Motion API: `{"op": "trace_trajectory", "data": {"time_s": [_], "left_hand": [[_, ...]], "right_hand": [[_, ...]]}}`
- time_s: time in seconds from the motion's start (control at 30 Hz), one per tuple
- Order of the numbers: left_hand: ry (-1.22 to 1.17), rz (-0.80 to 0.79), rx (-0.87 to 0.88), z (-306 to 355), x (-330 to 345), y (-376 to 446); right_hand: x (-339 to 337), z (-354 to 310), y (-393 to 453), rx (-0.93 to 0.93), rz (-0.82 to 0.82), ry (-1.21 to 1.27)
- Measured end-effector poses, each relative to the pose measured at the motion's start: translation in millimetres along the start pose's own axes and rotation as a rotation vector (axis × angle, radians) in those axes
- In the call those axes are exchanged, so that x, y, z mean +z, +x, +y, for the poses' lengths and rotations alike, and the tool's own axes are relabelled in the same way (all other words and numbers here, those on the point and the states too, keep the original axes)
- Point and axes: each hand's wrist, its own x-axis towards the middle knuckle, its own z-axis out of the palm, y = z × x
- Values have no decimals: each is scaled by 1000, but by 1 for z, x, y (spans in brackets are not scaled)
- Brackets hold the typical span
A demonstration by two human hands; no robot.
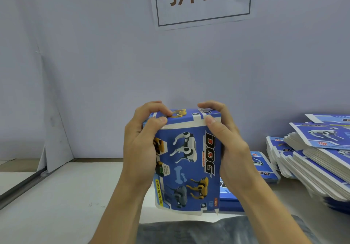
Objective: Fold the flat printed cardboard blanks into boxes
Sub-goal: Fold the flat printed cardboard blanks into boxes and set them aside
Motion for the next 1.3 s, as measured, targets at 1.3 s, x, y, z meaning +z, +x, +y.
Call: {"op": "trace_trajectory", "data": {"time_s": [1.3], "left_hand": [[861, -198, 347, 24, 11, 0]], "right_hand": [[-9, 3, 7, -22, 47, -30]]}}
